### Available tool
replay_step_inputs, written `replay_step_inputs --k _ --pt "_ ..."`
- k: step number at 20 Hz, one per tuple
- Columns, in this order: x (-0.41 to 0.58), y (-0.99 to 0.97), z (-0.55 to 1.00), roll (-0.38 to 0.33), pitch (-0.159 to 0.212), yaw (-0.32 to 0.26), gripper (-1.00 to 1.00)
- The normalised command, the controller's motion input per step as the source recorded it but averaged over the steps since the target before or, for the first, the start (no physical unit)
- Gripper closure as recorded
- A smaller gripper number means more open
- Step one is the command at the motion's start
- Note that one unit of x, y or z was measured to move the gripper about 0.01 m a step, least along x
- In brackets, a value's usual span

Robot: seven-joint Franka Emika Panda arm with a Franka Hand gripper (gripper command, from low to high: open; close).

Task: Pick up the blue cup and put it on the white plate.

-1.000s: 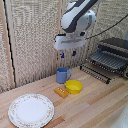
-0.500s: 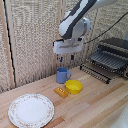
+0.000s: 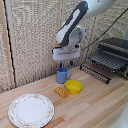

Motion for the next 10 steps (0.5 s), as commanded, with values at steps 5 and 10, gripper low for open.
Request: replay_step_inputs --k 5,10 --pt "0.257 -0.06 -0.23 -0.049 0.020 0.048 -1.00" --pt "0.271 0.00 -0.18 -0.062 -0.014 0.064 -1.00"
